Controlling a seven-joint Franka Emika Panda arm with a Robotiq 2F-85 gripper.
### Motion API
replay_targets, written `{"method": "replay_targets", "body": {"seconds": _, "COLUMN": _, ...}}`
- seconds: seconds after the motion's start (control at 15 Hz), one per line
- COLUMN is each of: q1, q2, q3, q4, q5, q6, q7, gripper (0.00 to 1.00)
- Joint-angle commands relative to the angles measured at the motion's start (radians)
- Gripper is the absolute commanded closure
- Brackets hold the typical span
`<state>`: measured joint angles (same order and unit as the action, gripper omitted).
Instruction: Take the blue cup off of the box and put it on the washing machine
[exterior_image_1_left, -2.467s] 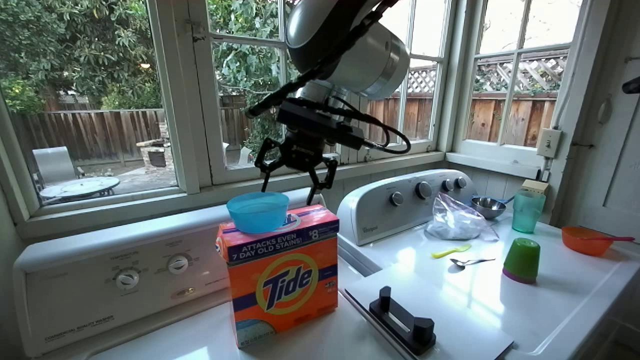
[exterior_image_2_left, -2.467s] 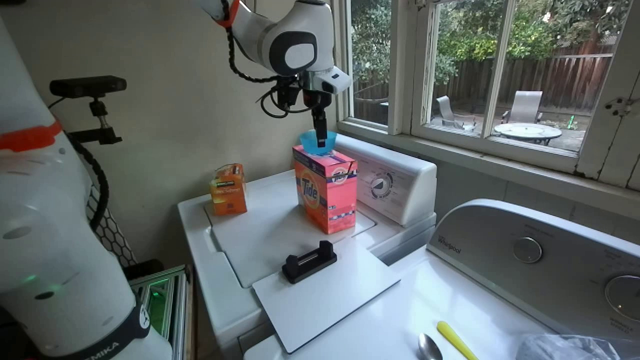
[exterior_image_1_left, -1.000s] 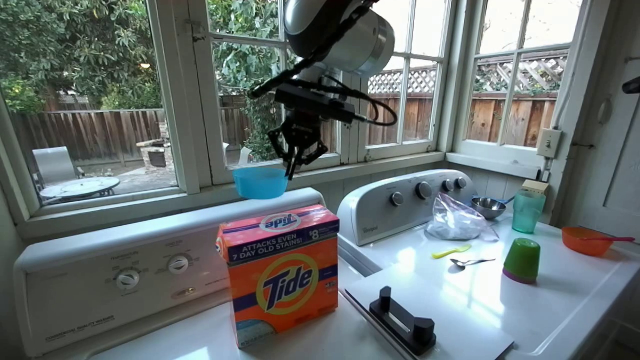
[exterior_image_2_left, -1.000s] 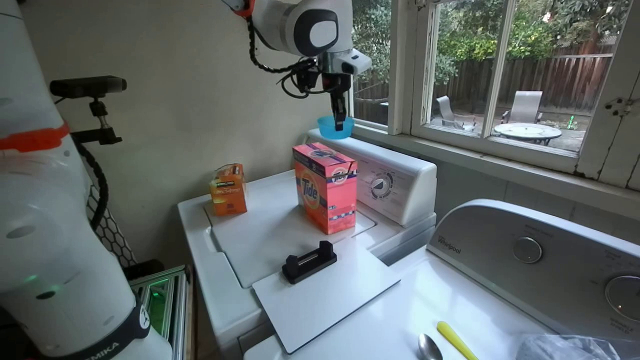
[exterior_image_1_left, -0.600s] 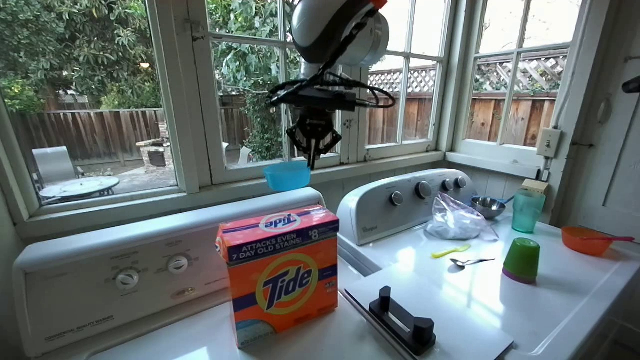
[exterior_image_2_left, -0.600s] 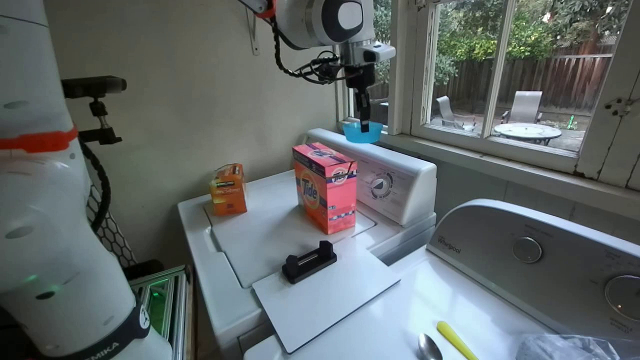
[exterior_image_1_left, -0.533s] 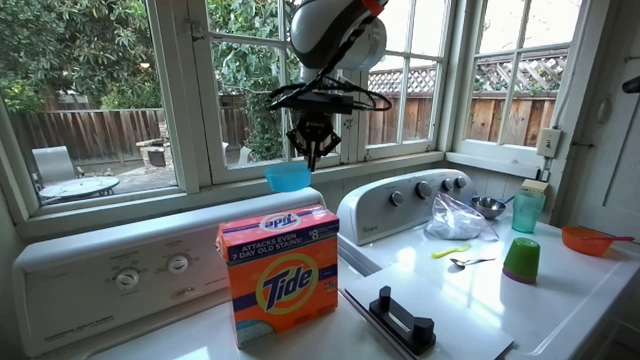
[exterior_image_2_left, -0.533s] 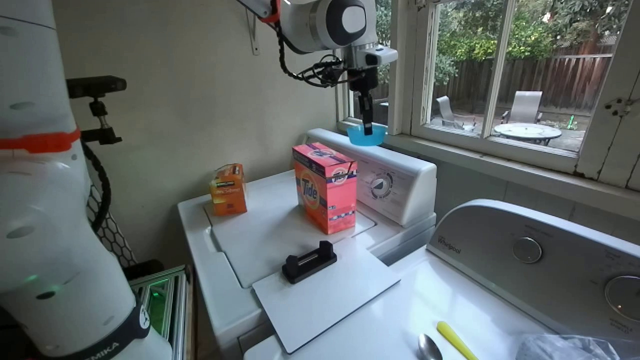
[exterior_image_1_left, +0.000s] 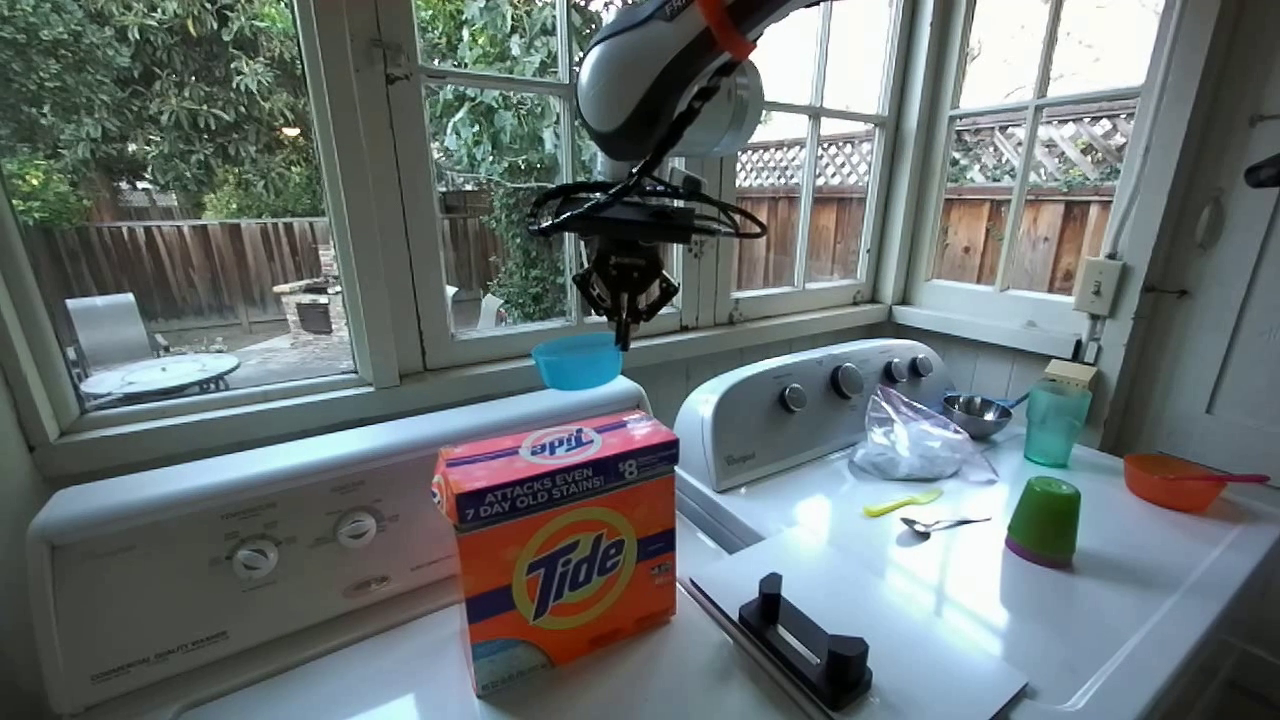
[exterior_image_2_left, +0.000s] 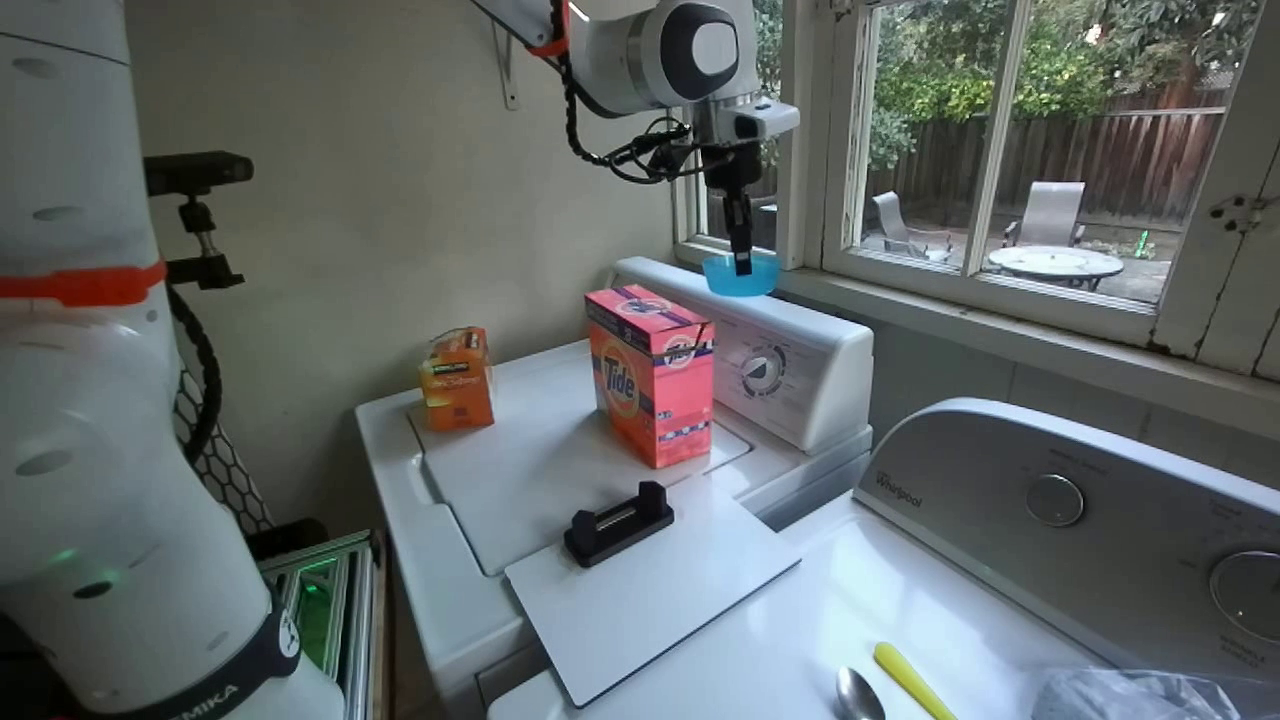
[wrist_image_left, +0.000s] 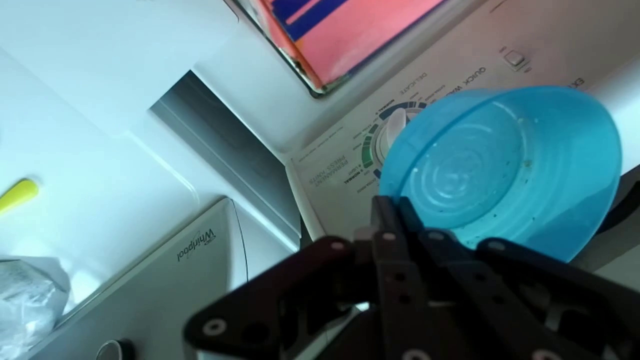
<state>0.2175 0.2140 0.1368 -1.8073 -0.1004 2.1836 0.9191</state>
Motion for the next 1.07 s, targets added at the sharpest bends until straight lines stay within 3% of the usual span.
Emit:
{"method": "replay_targets", "body": {"seconds": 0.0, "q1": 0.02, "q2": 0.061, "q3": -0.032, "q4": 0.034, "q5": -0.044, "q6": 0.018, "q7": 0.101, "gripper": 0.99}}
{"method": "replay_targets", "body": {"seconds": 0.2, "q1": 0.027, "q2": 0.137, "q3": -0.063, "q4": 0.091, "q5": -0.082, "q6": 0.027, "q7": 0.185, "gripper": 0.99}}
{"method": "replay_targets", "body": {"seconds": 0.67, "q1": 0.049, "q2": 0.285, "q3": -0.108, "q4": 0.241, "q5": -0.045, "q6": 0.093, "q7": 0.326, "gripper": 0.99}}
{"method": "replay_targets", "body": {"seconds": 1.0, "q1": 0.07, "q2": 0.334, "q3": -0.131, "q4": 0.315, "q5": -0.058, "q6": 0.057, "q7": 0.372, "gripper": 0.99}}
